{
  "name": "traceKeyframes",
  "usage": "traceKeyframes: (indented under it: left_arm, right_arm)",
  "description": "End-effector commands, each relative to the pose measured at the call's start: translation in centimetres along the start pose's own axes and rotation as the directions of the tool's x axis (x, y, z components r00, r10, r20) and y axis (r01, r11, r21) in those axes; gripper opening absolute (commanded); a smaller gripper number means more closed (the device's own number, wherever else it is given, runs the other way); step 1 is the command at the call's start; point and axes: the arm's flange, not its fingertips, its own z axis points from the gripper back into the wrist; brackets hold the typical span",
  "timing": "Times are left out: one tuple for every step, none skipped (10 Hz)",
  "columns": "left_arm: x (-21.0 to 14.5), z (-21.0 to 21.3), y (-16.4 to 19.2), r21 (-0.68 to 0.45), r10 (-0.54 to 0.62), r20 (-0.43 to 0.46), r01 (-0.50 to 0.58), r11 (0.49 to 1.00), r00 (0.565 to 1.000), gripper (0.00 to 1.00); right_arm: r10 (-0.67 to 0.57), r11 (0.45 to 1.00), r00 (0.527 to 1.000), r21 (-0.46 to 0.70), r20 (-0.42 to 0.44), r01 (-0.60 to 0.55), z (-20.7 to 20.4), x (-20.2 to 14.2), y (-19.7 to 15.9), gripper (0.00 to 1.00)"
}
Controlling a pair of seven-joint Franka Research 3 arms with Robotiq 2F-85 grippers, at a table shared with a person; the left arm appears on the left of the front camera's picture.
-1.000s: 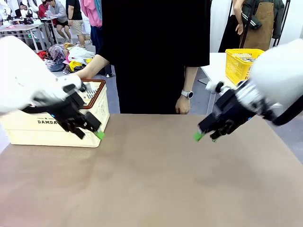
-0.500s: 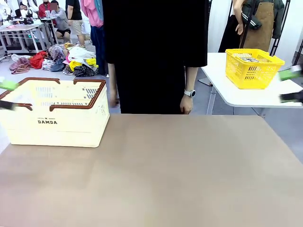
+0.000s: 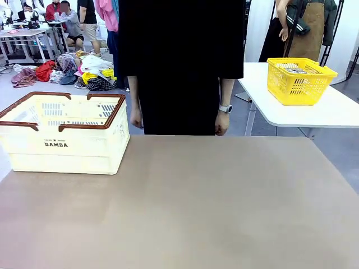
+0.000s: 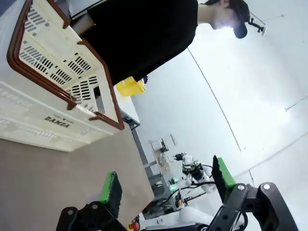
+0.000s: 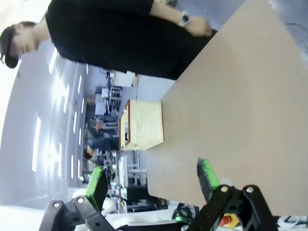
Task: Place the drinks into the Shopping basket.
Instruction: Pick up one drink and place it into the Shopping basket.
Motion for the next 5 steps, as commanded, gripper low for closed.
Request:
traceKeyframes:
  left_arm:
    - [-0.53,0.53,-1.05,0.011,-0.009,-0.026,0.010,1.000,1.000,1.00]
    - [-0.53,0.53,-1.05,0.011,-0.009,-0.026,0.010,1.000,1.000,1.00]
    - [-0.53,0.53,-1.05,0.011,-0.009,-0.026,0.010,1.000,1.000,1.00]
    - [-0.53,0.53,-1.05,0.011,-0.009,-0.026,0.010,1.000,1.000,1.00]
    - [-0.53,0.53,-1.05,0.011,-0.009,-0.026,0.010,1.000,1.000,1.00]
  right_arm:
    - [0.046,0.999,0.998,0.004,-0.035,-0.046,-0.92,-0.22,1.68,1.00]
    - [0.046,0.999,0.998,0.004,-0.035,-0.046,-0.92,-0.22,1.68,1.00]
    - [0.046,0.999,0.998,0.004,-0.035,-0.046,-0.92,-0.22,1.68,1.00]
    - [0.046,0.999,0.998,0.004,-0.035,-0.046,-0.92,-0.22,1.68,1.00]
    - [0.046,0.999,0.998,0.004,-0.035,-0.046,-0.92,-0.22,1.68,1.00]
